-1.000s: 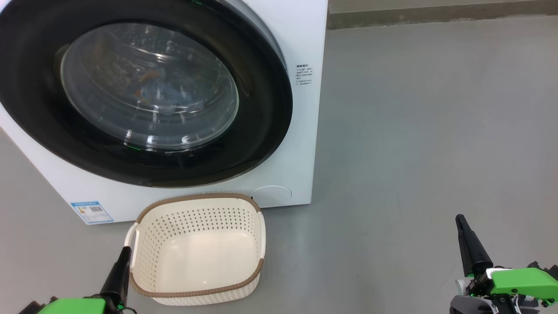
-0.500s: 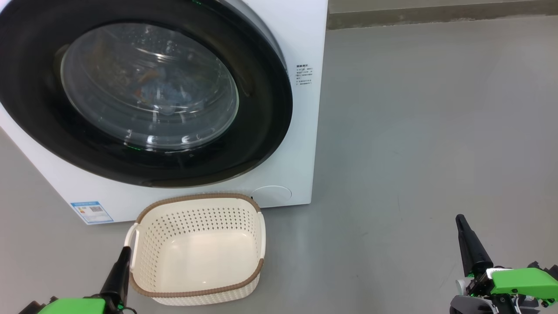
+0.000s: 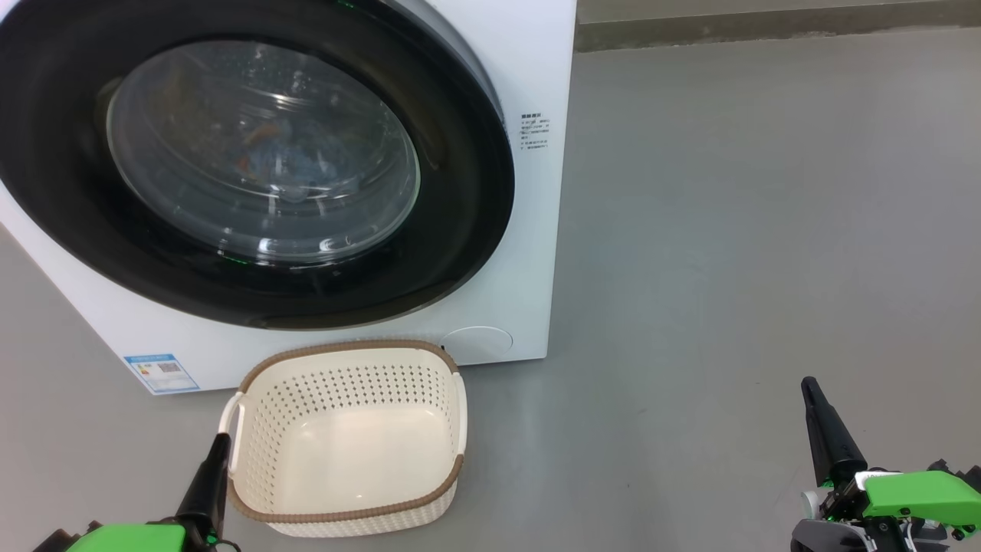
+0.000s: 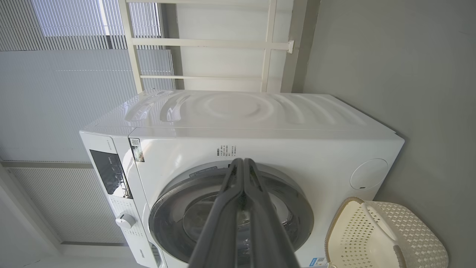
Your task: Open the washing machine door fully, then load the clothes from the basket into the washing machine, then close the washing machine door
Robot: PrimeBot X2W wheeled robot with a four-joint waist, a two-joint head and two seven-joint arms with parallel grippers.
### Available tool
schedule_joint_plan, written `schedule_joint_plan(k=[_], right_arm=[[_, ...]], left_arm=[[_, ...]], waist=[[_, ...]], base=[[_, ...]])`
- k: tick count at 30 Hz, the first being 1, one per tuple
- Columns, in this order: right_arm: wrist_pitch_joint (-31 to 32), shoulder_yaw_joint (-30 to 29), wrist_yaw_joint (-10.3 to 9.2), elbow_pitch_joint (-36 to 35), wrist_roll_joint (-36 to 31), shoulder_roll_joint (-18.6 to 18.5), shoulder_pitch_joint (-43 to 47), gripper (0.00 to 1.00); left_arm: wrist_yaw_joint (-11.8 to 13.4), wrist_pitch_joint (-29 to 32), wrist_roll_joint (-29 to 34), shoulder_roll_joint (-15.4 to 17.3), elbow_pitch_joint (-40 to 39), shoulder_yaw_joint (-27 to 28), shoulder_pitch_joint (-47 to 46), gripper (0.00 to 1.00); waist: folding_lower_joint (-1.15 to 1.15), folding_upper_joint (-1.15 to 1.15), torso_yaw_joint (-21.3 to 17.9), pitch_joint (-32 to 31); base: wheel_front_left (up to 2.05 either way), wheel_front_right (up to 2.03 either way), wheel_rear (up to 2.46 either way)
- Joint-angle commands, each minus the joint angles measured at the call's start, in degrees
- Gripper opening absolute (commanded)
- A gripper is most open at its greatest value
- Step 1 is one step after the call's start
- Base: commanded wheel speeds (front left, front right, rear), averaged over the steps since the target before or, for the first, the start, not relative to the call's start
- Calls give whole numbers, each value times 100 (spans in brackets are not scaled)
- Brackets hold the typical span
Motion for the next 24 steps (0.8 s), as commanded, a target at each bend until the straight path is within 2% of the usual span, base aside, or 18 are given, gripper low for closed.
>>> schedule_joint_plan(k=[1,24], right_arm=[[42,126,10,-175,20,-4,-59,0],[44,123,10,-175,17,-2,-59,0]], left_arm=[[-17,34,-40,67,-167,204,-240,0],[-17,36,-38,65,-168,206,-240,0]], waist=[[0,0,0,0],[0,0,0,0]], base=[[0,0,0],[0,0,0]])
